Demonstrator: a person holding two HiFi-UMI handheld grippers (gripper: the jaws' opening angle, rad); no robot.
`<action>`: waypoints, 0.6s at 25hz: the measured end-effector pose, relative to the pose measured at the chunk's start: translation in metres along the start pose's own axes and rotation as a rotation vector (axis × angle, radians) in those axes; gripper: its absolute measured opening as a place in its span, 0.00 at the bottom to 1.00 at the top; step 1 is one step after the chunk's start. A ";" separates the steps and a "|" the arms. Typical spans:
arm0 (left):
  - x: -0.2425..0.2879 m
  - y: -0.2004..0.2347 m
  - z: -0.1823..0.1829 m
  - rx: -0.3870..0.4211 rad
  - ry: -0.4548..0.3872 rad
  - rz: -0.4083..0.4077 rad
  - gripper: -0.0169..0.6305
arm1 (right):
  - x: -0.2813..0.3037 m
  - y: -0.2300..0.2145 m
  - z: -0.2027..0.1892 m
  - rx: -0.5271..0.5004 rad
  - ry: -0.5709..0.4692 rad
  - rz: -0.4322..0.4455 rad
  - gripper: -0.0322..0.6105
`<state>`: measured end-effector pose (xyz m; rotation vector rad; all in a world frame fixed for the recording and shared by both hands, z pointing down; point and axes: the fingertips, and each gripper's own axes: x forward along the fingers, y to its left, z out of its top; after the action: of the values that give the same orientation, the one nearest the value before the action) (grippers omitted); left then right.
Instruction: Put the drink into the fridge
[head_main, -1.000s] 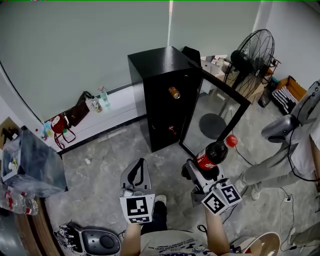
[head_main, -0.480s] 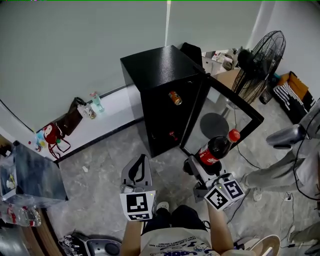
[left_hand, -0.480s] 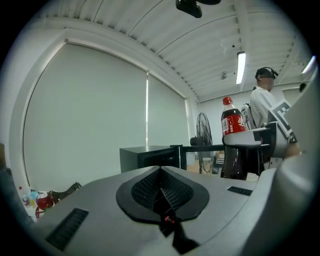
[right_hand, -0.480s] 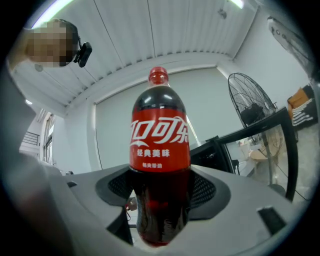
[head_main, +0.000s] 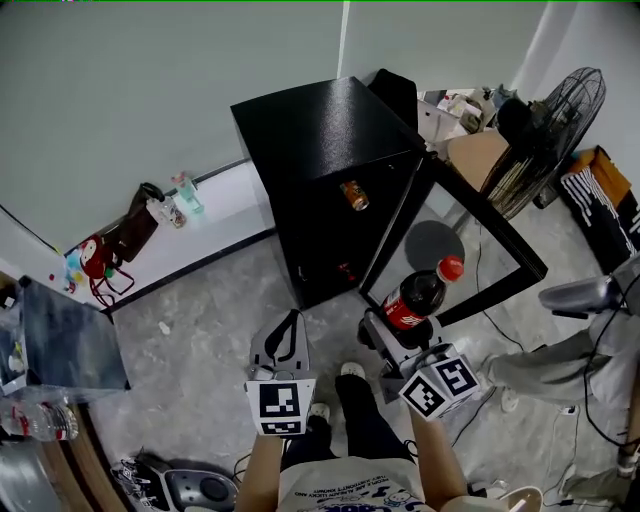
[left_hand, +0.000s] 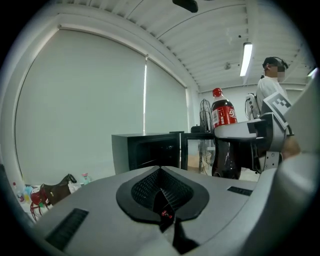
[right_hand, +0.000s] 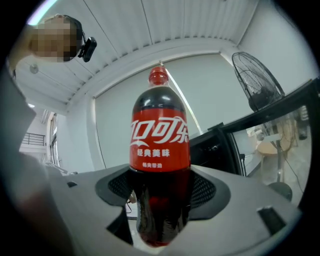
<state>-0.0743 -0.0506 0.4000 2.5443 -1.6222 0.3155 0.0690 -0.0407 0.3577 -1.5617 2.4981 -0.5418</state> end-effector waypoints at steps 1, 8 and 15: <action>0.011 -0.002 -0.002 -0.005 0.003 0.001 0.03 | 0.007 -0.007 -0.001 0.004 0.009 0.011 0.52; 0.088 -0.017 -0.015 -0.057 0.015 0.057 0.03 | 0.057 -0.069 0.000 0.000 0.081 0.088 0.52; 0.144 -0.038 -0.037 -0.075 0.055 0.094 0.03 | 0.091 -0.120 -0.013 0.017 0.162 0.151 0.52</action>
<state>0.0144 -0.1549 0.4699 2.3888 -1.7026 0.3242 0.1245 -0.1656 0.4208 -1.3582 2.6939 -0.6907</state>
